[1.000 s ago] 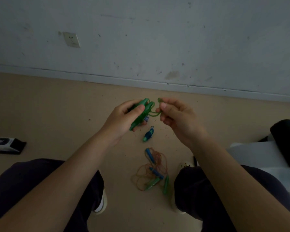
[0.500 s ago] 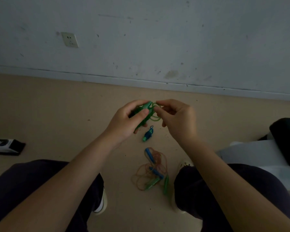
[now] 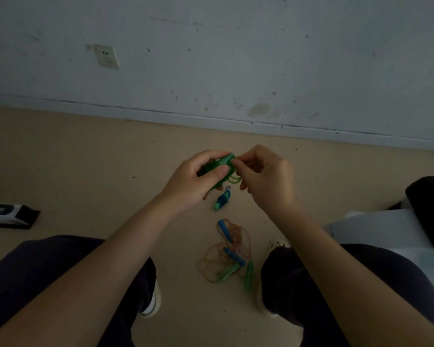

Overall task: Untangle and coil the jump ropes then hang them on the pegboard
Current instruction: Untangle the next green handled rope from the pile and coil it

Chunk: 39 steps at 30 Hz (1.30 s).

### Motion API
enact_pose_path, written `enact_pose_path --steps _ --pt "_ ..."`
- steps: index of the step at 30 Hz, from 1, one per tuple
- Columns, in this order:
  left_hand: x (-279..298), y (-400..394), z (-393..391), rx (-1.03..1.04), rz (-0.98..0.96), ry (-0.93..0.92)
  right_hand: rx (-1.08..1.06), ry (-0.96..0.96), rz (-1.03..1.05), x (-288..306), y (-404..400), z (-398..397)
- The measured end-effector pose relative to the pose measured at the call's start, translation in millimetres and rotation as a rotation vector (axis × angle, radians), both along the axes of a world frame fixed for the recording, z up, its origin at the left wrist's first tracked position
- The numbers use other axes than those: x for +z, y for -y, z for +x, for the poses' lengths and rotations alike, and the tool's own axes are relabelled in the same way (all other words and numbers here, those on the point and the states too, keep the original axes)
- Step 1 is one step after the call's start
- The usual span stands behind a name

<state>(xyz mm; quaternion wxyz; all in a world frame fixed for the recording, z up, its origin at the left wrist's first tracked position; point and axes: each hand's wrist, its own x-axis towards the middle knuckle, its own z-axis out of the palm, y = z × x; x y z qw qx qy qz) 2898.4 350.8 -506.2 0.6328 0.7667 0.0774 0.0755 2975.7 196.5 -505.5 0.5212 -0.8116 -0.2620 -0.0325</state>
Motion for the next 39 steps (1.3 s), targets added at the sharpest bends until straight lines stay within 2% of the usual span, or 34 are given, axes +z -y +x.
enact_pose_path --steps 7,13,20,28,34,39 --pt "2.1 -1.3 -0.5 -0.023 0.031 0.005 -0.001 -0.104 0.074 0.2 -2.1 -4.2" --pt "-0.8 -3.0 1.3 0.044 -0.011 -0.026 0.059 -0.175 0.061 -0.1 -6.4 -10.6" --pt "0.0 -4.2 1.4 0.008 -0.029 -0.026 0.051 -0.340 0.198 4.9 -3.8 -9.6" --pt "3.0 -3.7 -0.6 -0.014 -0.007 -0.035 0.005 -0.303 0.167 2.6 -5.0 -10.0" --pt "2.9 -4.1 -1.2 -0.018 -0.040 -0.056 0.046 -0.228 0.091 5.9 -2.2 -6.8" --pt "4.0 -7.0 -1.7 -0.039 -0.095 -0.075 0.037 -0.266 0.103 7.0 -1.6 -6.4"
